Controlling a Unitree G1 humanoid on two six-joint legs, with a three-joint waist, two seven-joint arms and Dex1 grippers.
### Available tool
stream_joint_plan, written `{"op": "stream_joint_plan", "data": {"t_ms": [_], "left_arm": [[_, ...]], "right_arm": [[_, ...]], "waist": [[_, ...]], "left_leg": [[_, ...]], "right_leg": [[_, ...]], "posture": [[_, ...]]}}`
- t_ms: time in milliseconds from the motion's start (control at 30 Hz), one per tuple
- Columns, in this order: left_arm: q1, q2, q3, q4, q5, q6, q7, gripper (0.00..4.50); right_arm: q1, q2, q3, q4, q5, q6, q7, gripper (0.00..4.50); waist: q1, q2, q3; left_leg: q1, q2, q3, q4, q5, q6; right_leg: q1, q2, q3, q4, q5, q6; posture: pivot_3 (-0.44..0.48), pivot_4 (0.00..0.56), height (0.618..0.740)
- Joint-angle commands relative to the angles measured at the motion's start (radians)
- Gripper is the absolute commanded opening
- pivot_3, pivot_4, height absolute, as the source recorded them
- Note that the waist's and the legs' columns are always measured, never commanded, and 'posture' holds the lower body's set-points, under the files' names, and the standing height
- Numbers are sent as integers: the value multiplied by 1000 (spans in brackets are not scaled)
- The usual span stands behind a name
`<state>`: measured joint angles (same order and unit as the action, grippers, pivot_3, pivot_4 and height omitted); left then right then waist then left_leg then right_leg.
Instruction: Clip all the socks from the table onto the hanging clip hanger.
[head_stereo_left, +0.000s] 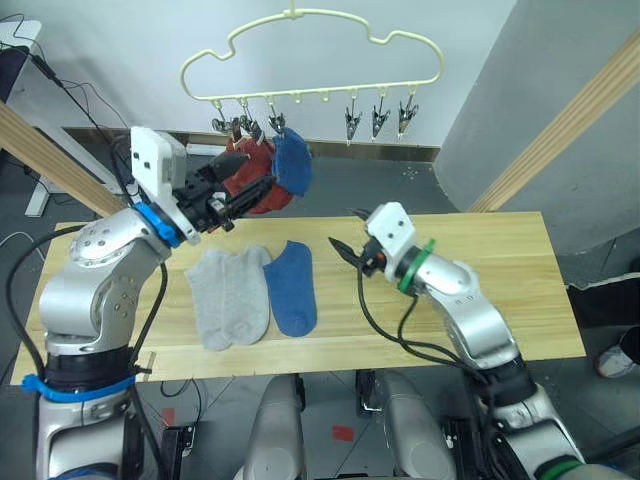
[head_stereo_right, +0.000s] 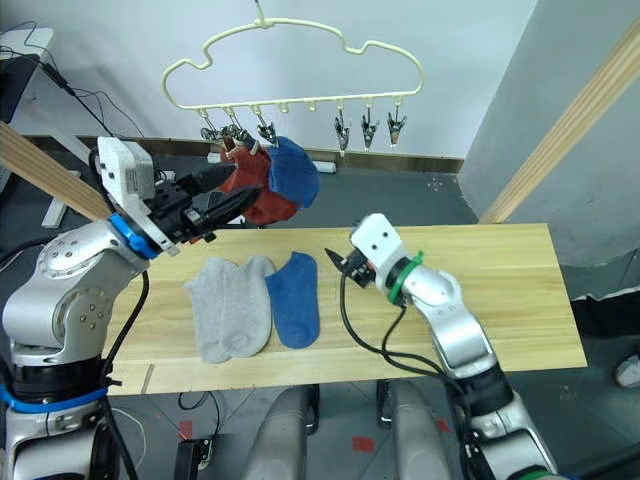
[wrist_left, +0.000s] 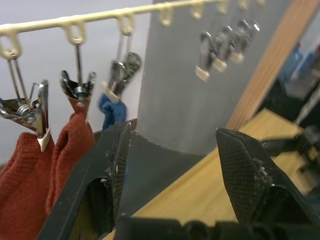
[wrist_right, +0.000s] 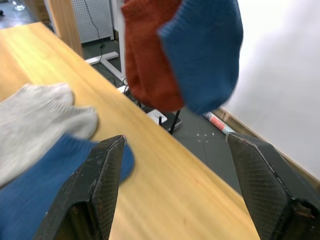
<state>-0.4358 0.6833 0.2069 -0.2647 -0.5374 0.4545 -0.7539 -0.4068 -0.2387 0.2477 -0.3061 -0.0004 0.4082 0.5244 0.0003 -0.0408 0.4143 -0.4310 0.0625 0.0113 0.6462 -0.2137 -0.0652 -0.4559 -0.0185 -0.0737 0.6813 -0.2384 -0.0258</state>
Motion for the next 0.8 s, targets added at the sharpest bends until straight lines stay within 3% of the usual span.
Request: {"op": "stream_joint_plan", "data": {"t_ms": [33,167,300,600,767,800], "left_arm": [[88,36,-11,-73,45,-136,-101,2949],[175,41,32,-115,22,-142,-103,2949],[187,13,79,-130,-12,-117,-45,2949],[173,49,83,-120,-44,-130,-110,2949],[122,60,66,-72,-25,-144,-130,2949],[110,60,62,-63,-24,-146,-134,2949]], "right_arm": [[45,-49,-68,-218,60,91,16,3378],[4,-86,-138,-305,105,189,0,3378],[-91,-41,-142,-284,104,267,-74,3378],[-176,35,-111,-182,86,234,-163,3378],[-210,71,-100,-126,78,227,-208,2241],[-222,76,-97,-111,73,224,-216,2241]], "waist": [[0,0,0],[1,0,0],[2,0,0],[7,0,0],[10,0,0],[10,0,0]], "left_leg": [[0,1,0,0,0,0],[1,0,1,0,0,0],[1,0,0,0,0,3],[0,0,0,-1,3,-1],[0,0,-1,-1,3,-1],[0,0,0,0,3,-1]], "right_leg": [[0,0,1,0,0,0],[0,0,2,0,0,0],[0,1,0,0,0,1],[0,0,1,-1,0,1],[0,1,0,-1,0,1],[0,1,0,-1,0,1]], "posture": [[1,395,740],[6,389,740],[18,379,740],[43,368,740],[37,367,740],[31,366,740]]}}
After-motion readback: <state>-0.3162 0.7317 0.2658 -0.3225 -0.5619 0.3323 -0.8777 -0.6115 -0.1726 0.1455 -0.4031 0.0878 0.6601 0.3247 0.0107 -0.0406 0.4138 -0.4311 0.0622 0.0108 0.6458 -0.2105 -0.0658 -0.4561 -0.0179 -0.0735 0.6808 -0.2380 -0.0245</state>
